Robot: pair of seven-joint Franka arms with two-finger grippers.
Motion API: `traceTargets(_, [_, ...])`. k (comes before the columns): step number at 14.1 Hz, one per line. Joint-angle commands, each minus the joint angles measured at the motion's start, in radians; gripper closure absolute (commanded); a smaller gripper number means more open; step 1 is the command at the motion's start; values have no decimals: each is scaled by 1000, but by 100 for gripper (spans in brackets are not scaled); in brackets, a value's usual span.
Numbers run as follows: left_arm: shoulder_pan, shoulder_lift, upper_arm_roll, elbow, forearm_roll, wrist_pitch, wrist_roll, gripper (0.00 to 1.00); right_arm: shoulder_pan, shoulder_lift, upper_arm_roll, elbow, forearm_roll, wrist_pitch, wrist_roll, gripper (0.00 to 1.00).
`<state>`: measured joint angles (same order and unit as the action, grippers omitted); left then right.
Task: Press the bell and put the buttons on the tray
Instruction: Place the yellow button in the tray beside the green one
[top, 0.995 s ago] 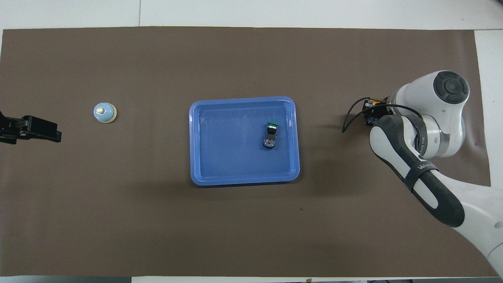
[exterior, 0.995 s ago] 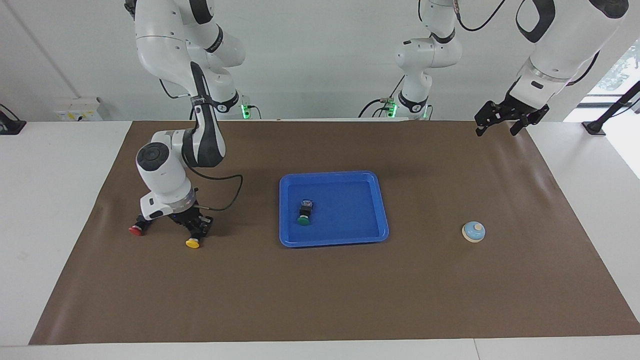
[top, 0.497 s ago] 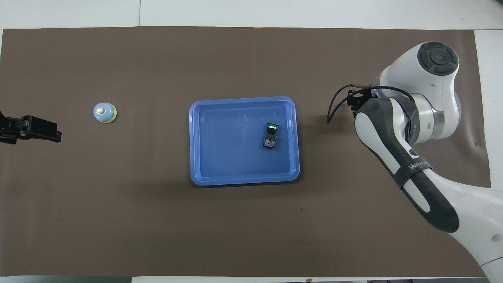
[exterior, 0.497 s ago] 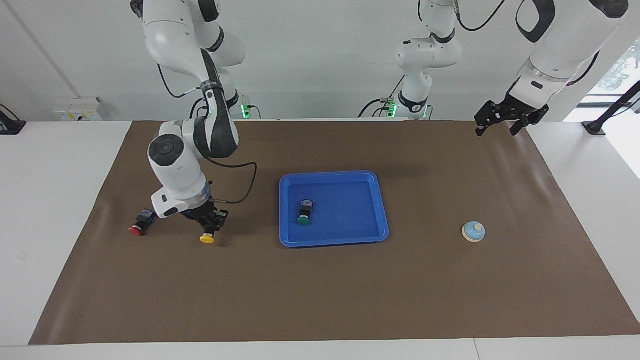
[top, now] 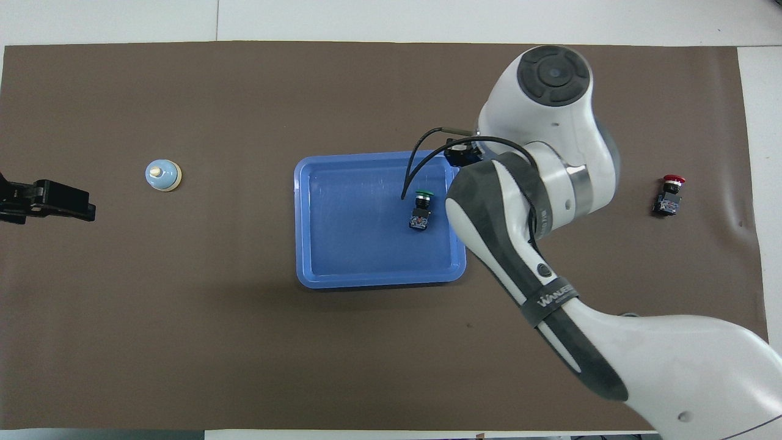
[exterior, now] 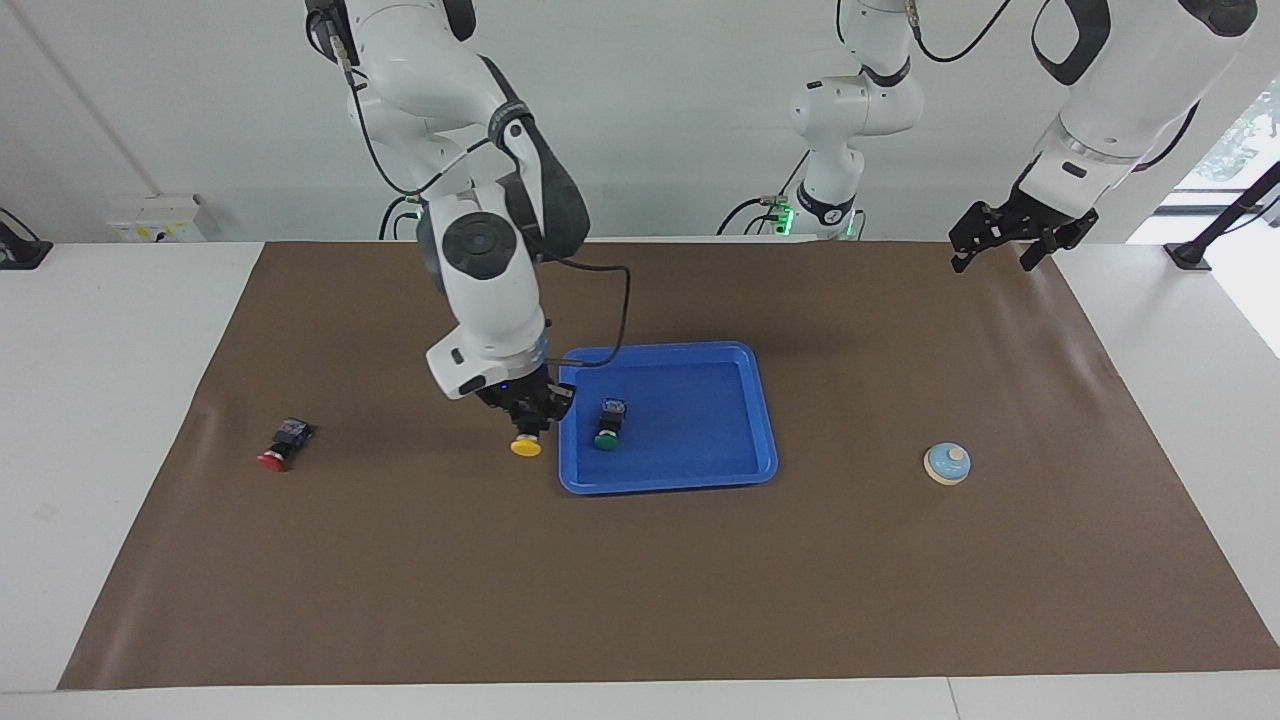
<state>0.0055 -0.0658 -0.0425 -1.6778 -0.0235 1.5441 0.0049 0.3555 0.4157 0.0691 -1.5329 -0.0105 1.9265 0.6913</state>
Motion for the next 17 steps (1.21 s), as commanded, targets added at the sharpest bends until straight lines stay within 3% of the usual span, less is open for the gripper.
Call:
traceTargets(1, [1,-2,3,15,-10,-16,-6,0,77,34,-3,30,44,0,82,100])
traceTargets(7, [1,0,3,15,-10,-16,-6,0,177,107,-3,-6,49,168,183,100])
traceTargets(12, [1,-2,4,15,-10,-16,-6,0,197,91,-3,-119,47,297,186,100])
traceTargets(17, [1,0,3,15,-10,-16,-6,0,229,92,-3,-138,47,324,221,100])
